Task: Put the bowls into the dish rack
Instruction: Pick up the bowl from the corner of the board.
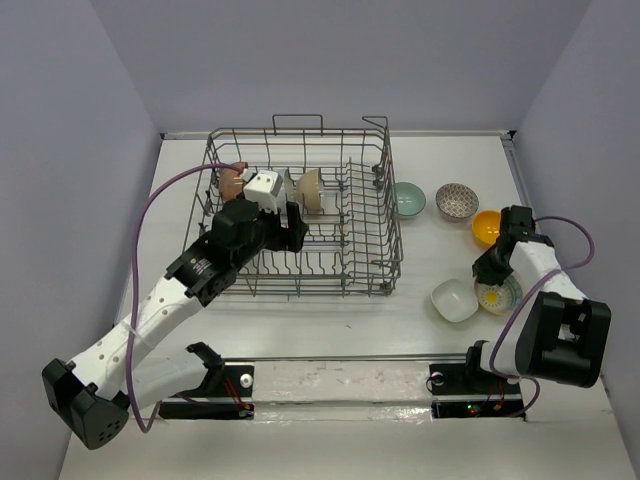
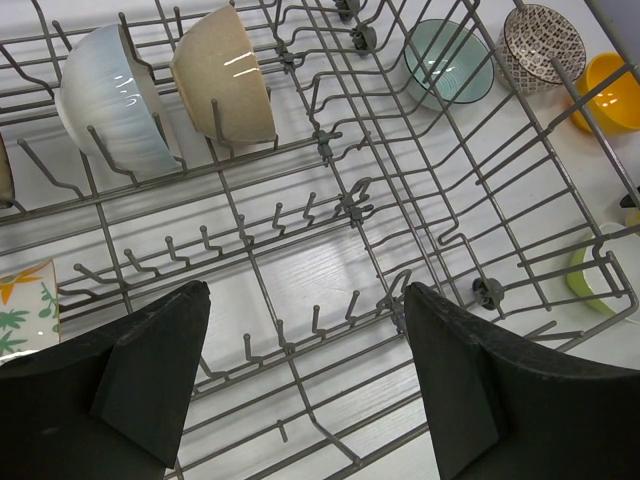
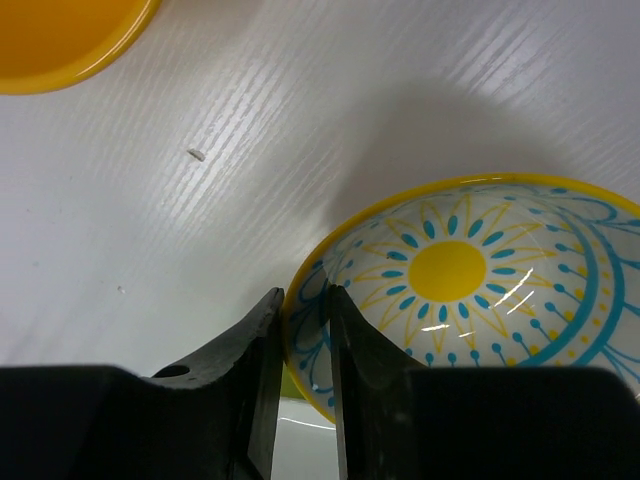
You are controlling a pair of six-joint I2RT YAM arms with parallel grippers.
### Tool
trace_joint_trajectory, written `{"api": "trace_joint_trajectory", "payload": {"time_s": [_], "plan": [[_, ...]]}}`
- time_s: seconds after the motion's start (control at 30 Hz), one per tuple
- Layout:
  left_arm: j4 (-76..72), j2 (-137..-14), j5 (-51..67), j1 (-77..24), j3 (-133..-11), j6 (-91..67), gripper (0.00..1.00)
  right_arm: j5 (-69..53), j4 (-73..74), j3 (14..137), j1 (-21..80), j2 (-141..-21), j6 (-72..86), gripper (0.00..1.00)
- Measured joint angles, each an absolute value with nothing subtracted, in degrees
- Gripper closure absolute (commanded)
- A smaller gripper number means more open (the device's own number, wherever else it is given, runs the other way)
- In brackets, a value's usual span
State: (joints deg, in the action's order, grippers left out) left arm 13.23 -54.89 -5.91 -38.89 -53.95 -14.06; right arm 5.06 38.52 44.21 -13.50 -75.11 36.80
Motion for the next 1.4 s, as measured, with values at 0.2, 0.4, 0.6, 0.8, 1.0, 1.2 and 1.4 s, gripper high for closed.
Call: {"api": "trace_joint_trajectory", "payload": {"time_s": [0.2, 0.4, 0.6, 0.8, 1.0, 1.2, 1.4], "plan": [[13.06, -55.68, -5.78, -38.89, -53.95, -14.11, 0.12, 1.23, 38.7, 45.67, -13.5, -74.54, 35.83, 0.99], [13.04, -56.51, -5.61, -38.89, -53.95, -14.33, 0.12, -1.65, 38.81, 47.42, -13.5, -72.49, 35.22, 0.99], [13.06, -57.45, -5.52, -38.89, -53.95, -14.48, 0.12, -3.57, 39.29, 49.06, -13.82, -70.43, 33.78, 0.99], [12.73, -58.13, -4.73, -38.89, -53.95, -14.85, 0.13, -7.86, 38.63, 49.1, -13.69, -70.52, 33.61, 0.99], [12.21, -58.94, -4.32, -38.89, -53.98, -15.4, 0.13, -9.69, 38.85, 50.37, -13.69, -70.52, 33.63, 0.99], [12.36, -59.77, -4.1, -38.89, -54.52, -15.57, 0.13, -10.76, 39.18, 53.45, -13.69, -70.52, 33.63, 0.99], [12.71, -60.82, -3.77, -38.89, -58.15, -15.57, 0.13, -12.71, 40.32, 60.05, -13.69, -70.63, 33.67, 0.99]]}}
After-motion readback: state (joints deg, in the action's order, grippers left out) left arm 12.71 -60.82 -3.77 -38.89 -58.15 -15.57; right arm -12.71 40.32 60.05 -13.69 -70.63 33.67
